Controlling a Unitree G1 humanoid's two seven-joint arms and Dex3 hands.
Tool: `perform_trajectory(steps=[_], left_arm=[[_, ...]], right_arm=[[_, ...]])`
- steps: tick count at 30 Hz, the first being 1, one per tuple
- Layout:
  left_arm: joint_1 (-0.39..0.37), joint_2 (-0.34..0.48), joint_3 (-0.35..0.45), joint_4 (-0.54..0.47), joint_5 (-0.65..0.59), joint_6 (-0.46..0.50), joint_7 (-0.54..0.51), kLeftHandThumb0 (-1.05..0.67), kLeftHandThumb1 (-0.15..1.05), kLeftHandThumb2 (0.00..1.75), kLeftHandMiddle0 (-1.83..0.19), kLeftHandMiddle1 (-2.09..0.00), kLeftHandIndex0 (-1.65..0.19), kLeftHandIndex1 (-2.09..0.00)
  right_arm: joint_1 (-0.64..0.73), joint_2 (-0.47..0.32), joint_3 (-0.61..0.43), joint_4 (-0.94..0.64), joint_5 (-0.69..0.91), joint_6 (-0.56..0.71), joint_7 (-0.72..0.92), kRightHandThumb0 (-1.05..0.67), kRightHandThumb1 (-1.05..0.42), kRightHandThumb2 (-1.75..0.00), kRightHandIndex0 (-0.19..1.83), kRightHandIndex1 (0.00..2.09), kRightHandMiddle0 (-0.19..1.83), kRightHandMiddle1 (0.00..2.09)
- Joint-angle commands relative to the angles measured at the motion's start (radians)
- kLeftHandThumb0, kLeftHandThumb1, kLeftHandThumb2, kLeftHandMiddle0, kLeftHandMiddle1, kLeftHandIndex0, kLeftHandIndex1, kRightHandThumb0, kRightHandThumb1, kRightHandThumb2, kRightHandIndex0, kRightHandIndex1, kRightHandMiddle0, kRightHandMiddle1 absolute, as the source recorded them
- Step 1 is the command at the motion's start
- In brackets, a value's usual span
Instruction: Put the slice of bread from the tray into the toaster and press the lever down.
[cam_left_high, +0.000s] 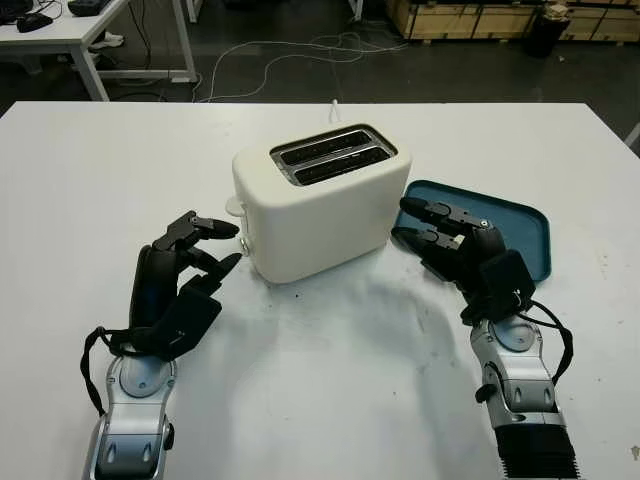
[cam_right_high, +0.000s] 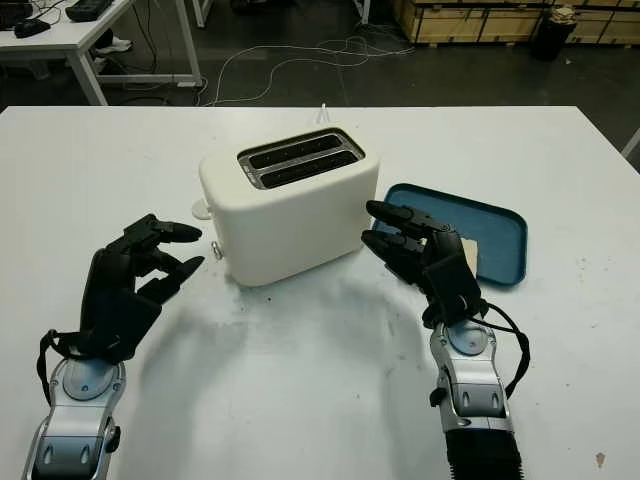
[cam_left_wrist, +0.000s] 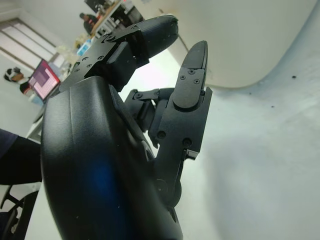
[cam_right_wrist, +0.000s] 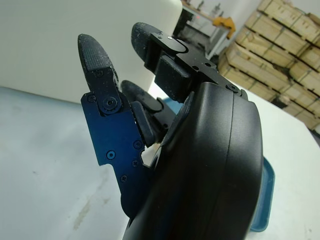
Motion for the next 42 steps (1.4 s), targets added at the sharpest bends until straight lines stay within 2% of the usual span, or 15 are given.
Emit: perform_trajectory(steps=[1, 13, 18, 22, 27, 32, 38, 42], left_arm=[[0.003, -0.001, -0.005, -0.009, 0.01, -0.024, 0.014, -0.21, 0.92, 0.08, -0.6, -1.42, -0.54, -0.95], [0.004, -0.001, -0.012, -0.007, 0.01, -0.023, 0.018, -0.19, 0.92, 0.08, -0.6, -1.38, -0.55, -0.92], [0.005, -0.003, -0.01, 0.001, 0.002, -0.043, 0.023, -0.2, 0.92, 0.08, -0.62, -1.4, -0.56, -0.92], [0.006, -0.007, -0.009, -0.004, -0.001, -0.033, 0.022, -0.22, 0.92, 0.1, -0.61, -1.42, -0.55, -0.92], [0.005, -0.008, -0.01, -0.004, -0.001, -0.037, 0.024, -0.21, 0.92, 0.1, -0.6, -1.42, -0.55, -0.92], [0.003, -0.007, -0.013, -0.006, 0.01, -0.033, 0.028, -0.21, 0.92, 0.1, -0.61, -1.43, -0.56, -0.92], [0.003, -0.001, -0.006, 0.001, -0.001, -0.042, 0.023, -0.21, 0.92, 0.1, -0.61, -1.44, -0.56, -0.92], [0.001, 0.001, -0.009, -0.003, 0.002, -0.039, 0.022, -0.21, 0.92, 0.1, -0.61, -1.44, -0.56, -0.92]], right_arm=[[0.001, 0.002, 0.002, -0.005, -0.002, -0.001, 0.001, -0.57, -0.78, 0.0, 0.91, 0.26, 0.97, 0.01], [0.01, -0.003, 0.006, -0.001, 0.005, -0.006, 0.016, -0.57, -0.79, 0.0, 0.88, 0.3, 0.96, 0.0], [0.043, -0.018, -0.013, 0.011, 0.008, -0.184, 0.059, -0.56, -0.81, -0.01, 0.85, 0.31, 0.89, 0.0], [0.131, -0.09, -0.037, -0.041, -0.22, -0.409, -0.072, -0.54, -0.83, -0.01, 0.81, 0.28, 0.83, 0.0], [0.182, -0.16, -0.071, -0.042, -0.355, -0.521, -0.161, -0.49, -0.83, -0.01, 0.74, 0.22, 0.75, 0.0], [0.204, -0.215, -0.08, -0.008, -0.424, -0.565, -0.207, -0.5, -0.81, 0.0, 0.68, 0.16, 0.7, 0.0], [0.207, -0.269, -0.091, 0.028, -0.463, -0.563, -0.239, -0.47, -0.78, 0.0, 0.67, 0.11, 0.67, 0.0], [0.195, -0.32, -0.078, 0.085, -0.559, -0.551, -0.288, -0.5, -0.81, -0.01, 0.63, 0.07, 0.63, 0.0]])
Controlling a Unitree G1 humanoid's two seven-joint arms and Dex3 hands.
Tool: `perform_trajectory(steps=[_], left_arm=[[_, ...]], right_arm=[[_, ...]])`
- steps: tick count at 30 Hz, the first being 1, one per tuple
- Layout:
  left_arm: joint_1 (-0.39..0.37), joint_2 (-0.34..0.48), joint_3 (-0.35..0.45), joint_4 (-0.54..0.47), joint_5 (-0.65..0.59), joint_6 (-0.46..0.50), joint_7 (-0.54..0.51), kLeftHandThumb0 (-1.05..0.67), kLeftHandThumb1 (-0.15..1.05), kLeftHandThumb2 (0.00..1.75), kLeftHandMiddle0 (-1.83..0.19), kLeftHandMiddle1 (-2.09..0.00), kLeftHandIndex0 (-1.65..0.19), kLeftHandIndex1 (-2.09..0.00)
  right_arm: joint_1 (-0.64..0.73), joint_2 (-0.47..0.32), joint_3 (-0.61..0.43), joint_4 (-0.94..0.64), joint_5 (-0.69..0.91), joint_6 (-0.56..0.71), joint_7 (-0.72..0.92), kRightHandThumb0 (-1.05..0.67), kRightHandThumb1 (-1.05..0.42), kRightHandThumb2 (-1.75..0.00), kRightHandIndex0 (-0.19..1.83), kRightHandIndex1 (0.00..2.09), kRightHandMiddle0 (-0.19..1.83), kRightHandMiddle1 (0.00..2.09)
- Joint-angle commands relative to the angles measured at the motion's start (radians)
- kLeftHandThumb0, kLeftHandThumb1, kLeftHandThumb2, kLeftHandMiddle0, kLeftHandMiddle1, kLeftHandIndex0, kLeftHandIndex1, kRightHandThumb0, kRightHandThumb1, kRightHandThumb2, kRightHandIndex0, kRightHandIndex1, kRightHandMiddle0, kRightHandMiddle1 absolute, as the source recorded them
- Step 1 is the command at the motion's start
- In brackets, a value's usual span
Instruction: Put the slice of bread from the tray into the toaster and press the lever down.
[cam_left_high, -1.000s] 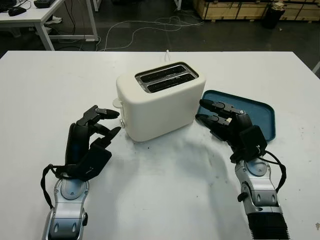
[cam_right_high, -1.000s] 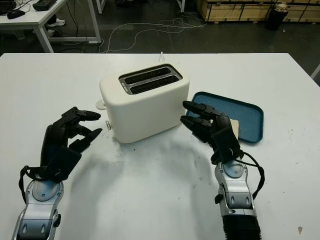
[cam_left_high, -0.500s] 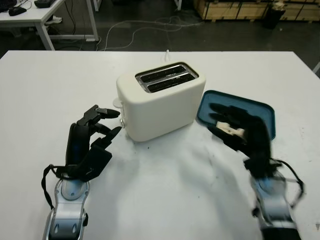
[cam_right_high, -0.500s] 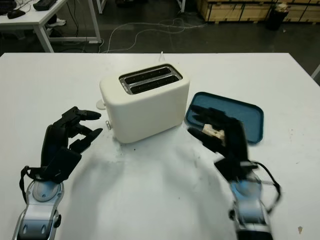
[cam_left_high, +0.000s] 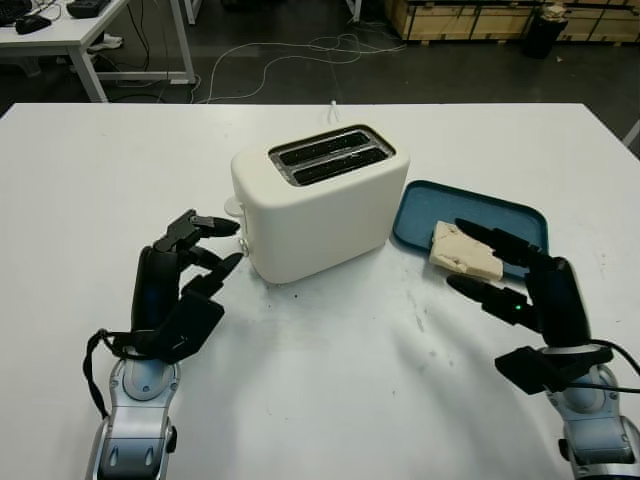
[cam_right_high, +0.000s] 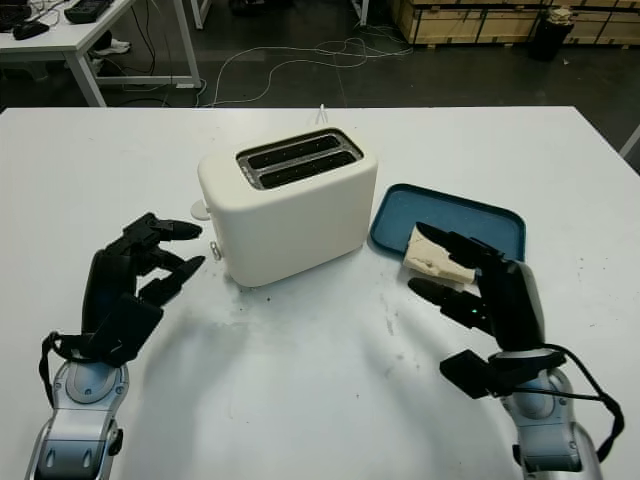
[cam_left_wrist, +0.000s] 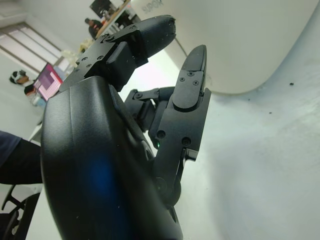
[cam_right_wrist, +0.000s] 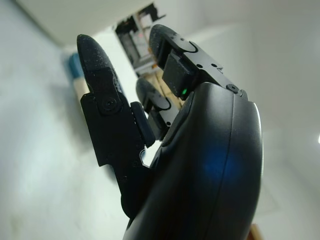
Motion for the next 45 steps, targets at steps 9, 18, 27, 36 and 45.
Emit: perform_trajectory(steps=[9, 18, 27, 36, 45], left_arm=[[-0.003, -0.003, -0.003, -0.015, 0.001, 0.003, 0.0, -0.22, 0.92, 0.11, -0.61, -1.45, -0.56, -0.93], [-0.004, -0.014, -0.007, -0.002, -0.025, -0.017, -0.006, -0.21, 0.92, 0.14, -0.61, -1.47, -0.55, -0.93], [0.002, -0.012, -0.017, 0.023, -0.041, -0.069, -0.022, -0.23, 0.92, 0.13, -0.62, -1.49, -0.56, -0.97], [0.005, -0.011, -0.02, 0.027, -0.063, -0.087, -0.047, -0.24, 0.92, 0.13, -0.61, -1.49, -0.56, -0.99], [0.008, -0.015, -0.014, 0.027, -0.075, -0.102, -0.057, -0.23, 0.92, 0.14, -0.62, -1.49, -0.55, -1.01]], right_arm=[[-0.095, -0.118, 0.101, 0.241, -0.234, -0.011, -0.214, -0.42, -0.75, 0.0, 0.61, 0.03, 0.59, 0.0], [-0.212, -0.196, 0.249, 0.466, -0.357, 0.04, -0.349, -0.44, -0.8, -0.01, 0.56, 0.0, 0.54, 0.0], [-0.297, -0.224, 0.39, 0.578, -0.435, 0.089, -0.498, -0.42, -0.8, 0.0, 0.55, 0.0, 0.53, 0.0], [-0.366, -0.243, 0.464, 0.601, -0.443, 0.096, -0.559, -0.39, -0.78, 0.0, 0.56, 0.01, 0.54, 0.01], [-0.412, -0.244, 0.502, 0.594, -0.453, 0.115, -0.554, -0.38, -0.82, -0.01, 0.57, 0.01, 0.54, 0.0]])
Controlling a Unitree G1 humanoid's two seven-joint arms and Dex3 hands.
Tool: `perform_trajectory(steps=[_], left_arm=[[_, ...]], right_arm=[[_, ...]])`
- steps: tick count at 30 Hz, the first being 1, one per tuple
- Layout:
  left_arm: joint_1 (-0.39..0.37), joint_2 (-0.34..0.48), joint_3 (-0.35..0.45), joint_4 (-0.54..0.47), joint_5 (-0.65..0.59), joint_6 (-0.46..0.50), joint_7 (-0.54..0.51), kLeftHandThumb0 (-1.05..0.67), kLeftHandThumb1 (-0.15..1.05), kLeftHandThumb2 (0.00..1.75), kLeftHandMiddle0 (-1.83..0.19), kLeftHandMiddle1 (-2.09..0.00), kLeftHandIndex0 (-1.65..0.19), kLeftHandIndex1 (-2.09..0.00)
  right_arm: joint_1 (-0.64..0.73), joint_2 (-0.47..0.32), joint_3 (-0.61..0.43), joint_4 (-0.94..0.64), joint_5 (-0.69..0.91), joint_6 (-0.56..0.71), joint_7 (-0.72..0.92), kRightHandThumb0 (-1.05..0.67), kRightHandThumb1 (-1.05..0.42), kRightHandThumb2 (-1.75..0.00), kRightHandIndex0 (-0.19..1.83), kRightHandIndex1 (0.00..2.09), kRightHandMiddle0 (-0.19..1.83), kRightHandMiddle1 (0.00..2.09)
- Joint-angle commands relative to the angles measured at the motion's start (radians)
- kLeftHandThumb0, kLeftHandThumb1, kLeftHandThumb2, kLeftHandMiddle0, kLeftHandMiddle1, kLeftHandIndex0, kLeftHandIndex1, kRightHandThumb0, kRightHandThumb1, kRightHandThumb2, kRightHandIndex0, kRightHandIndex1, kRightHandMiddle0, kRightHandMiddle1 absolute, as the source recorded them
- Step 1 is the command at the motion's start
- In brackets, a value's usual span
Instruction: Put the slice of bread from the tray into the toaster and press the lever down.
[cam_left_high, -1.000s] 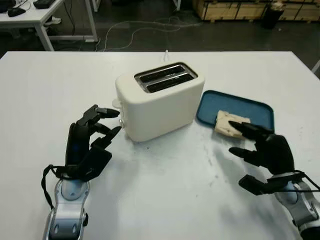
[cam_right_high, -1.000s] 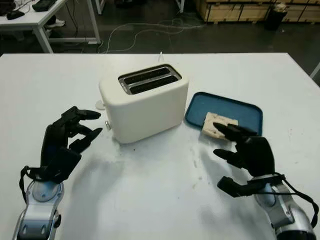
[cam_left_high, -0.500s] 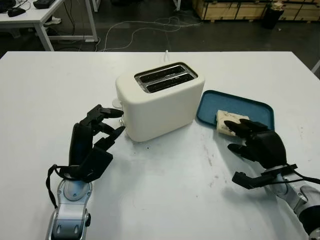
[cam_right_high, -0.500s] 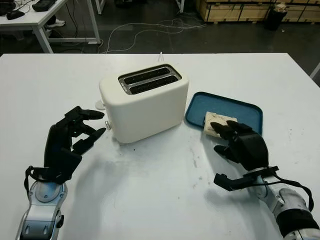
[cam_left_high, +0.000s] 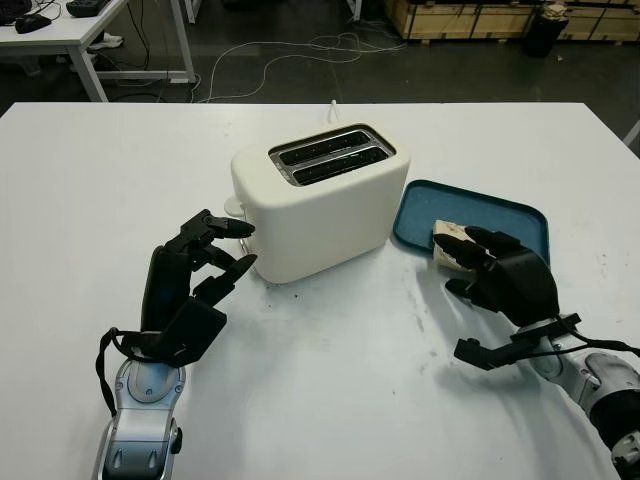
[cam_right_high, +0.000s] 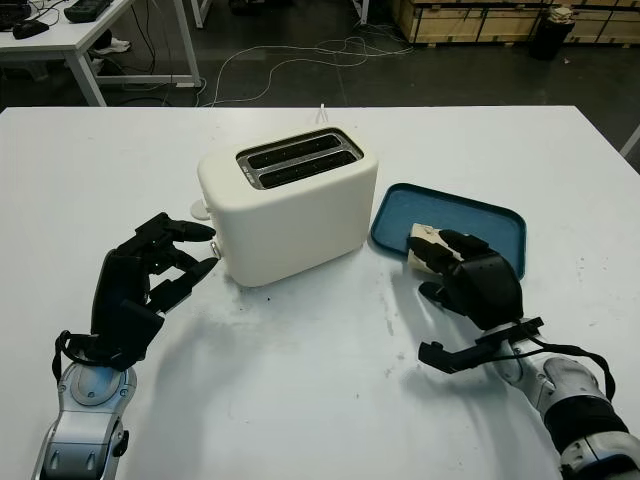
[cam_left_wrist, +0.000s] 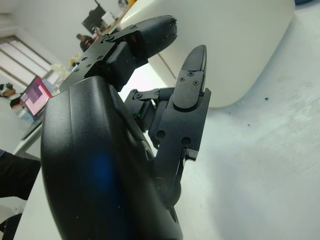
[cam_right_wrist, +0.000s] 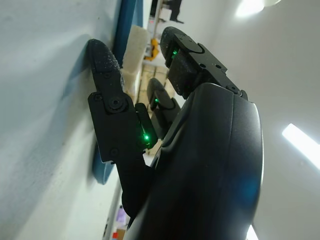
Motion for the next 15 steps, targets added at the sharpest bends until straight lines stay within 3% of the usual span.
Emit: perform_trajectory(steps=[1, 15], left_arm=[[0.004, 0.003, -0.001, 0.008, -0.008, -0.024, -0.004, -0.23, 0.92, 0.14, -0.62, -1.5, -0.55, -1.01], [0.01, 0.005, 0.002, 0.007, -0.008, -0.043, 0.0, -0.24, 0.92, 0.15, -0.63, -1.51, -0.54, -1.04]], right_arm=[[-0.027, -0.012, 0.014, 0.001, -0.013, 0.022, 0.003, -0.38, -0.82, -0.01, 0.57, 0.01, 0.54, 0.0], [-0.019, -0.014, 0.014, -0.127, 0.019, 0.196, 0.263, -0.37, -0.81, 0.0, 0.62, 0.05, 0.58, 0.03]])
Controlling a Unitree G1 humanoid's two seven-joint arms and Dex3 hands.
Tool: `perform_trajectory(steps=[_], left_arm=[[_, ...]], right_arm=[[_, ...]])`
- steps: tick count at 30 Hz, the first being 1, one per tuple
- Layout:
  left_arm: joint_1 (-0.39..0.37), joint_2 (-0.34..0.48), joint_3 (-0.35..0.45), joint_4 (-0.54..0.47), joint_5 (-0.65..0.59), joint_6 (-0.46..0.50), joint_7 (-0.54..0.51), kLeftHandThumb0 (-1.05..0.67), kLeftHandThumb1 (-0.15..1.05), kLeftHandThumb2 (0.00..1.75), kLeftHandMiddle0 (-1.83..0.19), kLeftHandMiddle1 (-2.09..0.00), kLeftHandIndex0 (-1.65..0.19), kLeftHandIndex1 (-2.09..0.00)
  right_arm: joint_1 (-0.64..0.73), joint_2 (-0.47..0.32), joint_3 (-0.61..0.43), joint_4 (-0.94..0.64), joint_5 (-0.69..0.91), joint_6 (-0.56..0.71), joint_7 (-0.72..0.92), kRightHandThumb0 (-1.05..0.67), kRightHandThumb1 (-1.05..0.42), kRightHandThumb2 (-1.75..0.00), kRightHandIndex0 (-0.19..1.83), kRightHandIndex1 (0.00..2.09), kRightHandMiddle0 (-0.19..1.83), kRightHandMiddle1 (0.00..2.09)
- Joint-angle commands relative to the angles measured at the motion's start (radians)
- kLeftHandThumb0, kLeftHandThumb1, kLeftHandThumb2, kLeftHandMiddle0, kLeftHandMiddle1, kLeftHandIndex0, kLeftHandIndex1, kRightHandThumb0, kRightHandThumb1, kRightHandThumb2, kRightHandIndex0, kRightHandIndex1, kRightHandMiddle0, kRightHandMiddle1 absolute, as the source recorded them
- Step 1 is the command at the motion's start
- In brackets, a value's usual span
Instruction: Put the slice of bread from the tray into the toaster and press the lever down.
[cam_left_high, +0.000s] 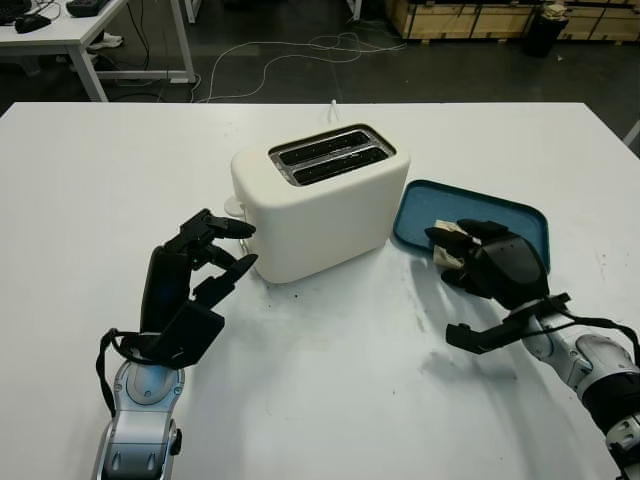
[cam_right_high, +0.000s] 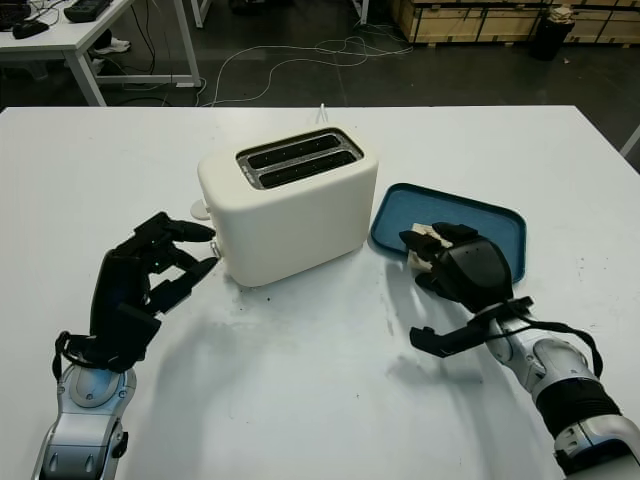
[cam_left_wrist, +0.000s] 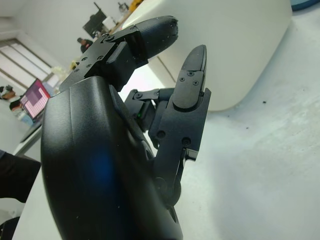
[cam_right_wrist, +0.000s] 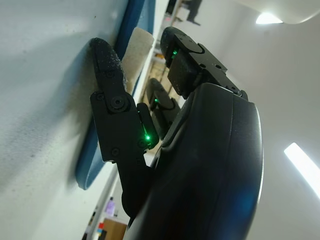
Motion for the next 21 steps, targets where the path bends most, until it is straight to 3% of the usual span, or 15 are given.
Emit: perform_trajectory(steps=[1, 5, 6, 8, 10, 11, 14, 15, 16, 18, 19, 21], left_arm=[[0.006, 0.004, 0.001, 0.005, -0.006, -0.014, 0.0, -0.24, 0.92, 0.15, -0.63, -1.51, -0.54, -1.05], [0.008, 0.005, 0.002, 0.004, -0.004, -0.016, 0.001, -0.23, 0.92, 0.15, -0.62, -1.52, -0.54, -1.05], [0.009, 0.005, 0.003, 0.004, -0.004, -0.019, 0.001, -0.23, 0.92, 0.15, -0.62, -1.52, -0.54, -1.05], [0.01, 0.006, 0.004, 0.006, -0.005, -0.024, 0.001, -0.23, 0.92, 0.15, -0.62, -1.52, -0.54, -1.05], [0.01, 0.005, 0.005, 0.006, -0.008, -0.023, 0.0, -0.23, 0.92, 0.15, -0.62, -1.53, -0.54, -1.05], [0.01, 0.006, 0.004, 0.006, -0.006, -0.022, 0.0, -0.23, 0.92, 0.15, -0.62, -1.53, -0.54, -1.05], [0.01, 0.006, 0.005, 0.005, -0.004, -0.02, 0.001, -0.23, 0.92, 0.15, -0.61, -1.52, -0.54, -1.05], [0.01, 0.005, 0.005, 0.005, -0.005, -0.019, 0.001, -0.23, 0.92, 0.15, -0.62, -1.52, -0.54, -1.05], [0.01, 0.005, 0.005, 0.006, -0.005, -0.021, 0.002, -0.23, 0.92, 0.15, -0.62, -1.52, -0.54, -1.05], [0.011, 0.006, 0.005, 0.008, 0.0, -0.023, 0.004, -0.23, 0.92, 0.15, -0.62, -1.52, -0.54, -1.05], [0.012, 0.007, 0.004, 0.008, 0.002, -0.025, 0.004, -0.23, 0.92, 0.15, -0.62, -1.52, -0.54, -1.05], [0.012, 0.006, 0.003, 0.007, -0.001, -0.023, 0.003, -0.22, 0.92, 0.15, -0.62, -1.52, -0.54, -1.04]], right_arm=[[0.021, -0.013, -0.009, -0.035, 0.02, 0.045, 0.065, -0.37, -0.81, -0.01, 0.63, 0.05, 0.59, 0.03], [0.035, -0.008, -0.023, -0.079, 0.026, 0.094, 0.138, -0.34, -0.81, 0.0, 0.72, 0.13, 0.66, 0.06], [0.038, -0.008, -0.023, -0.091, 0.018, 0.111, 0.15, -0.33, -0.8, 0.0, 0.68, 0.24, 0.67, 0.07], [0.043, -0.005, -0.024, -0.113, 0.012, 0.145, 0.18, -0.33, -0.8, 0.0, 0.46, 0.75, 0.69, 0.07], [0.048, -0.002, -0.025, -0.131, 0.01, 0.169, 0.196, -0.32, -0.81, 0.0, 0.4, 0.94, 0.69, 0.07], [0.051, -0.003, -0.026, -0.138, 0.009, 0.175, 0.196, -0.31, -0.81, 0.0, 0.41, 1.02, 0.7, 0.08], [0.058, -0.003, -0.026, -0.149, 0.012, 0.191, 0.208, -0.3, -0.81, 0.0, 0.42, 1.58, 0.74, 0.11], [0.058, -0.003, -0.025, -0.153, 0.011, 0.2, 0.217, -0.3, -0.82, 0.0, 0.56, 1.68, 0.81, 0.17], [0.059, -0.003, -0.023, -0.157, 0.008, 0.211, 0.225, -0.3, -0.82, 0.0, 0.63, 1.71, 0.79, 0.32], [0.061, -0.004, -0.019, -0.164, 0.004, 0.221, 0.236, -0.3, -0.83, -0.01, 0.78, 1.74, 0.59, 1.1], [0.063, -0.004, -0.019, -0.168, 0.004, 0.22, 0.233, -0.3, -0.83, 0.0, 0.83, 1.74, 0.53, 1.24], [0.066, -0.006, -0.018, -0.172, 0.002, 0.213, 0.216, -0.31, -0.83, 0.0, 0.97, 1.74, 0.54, 1.21]])
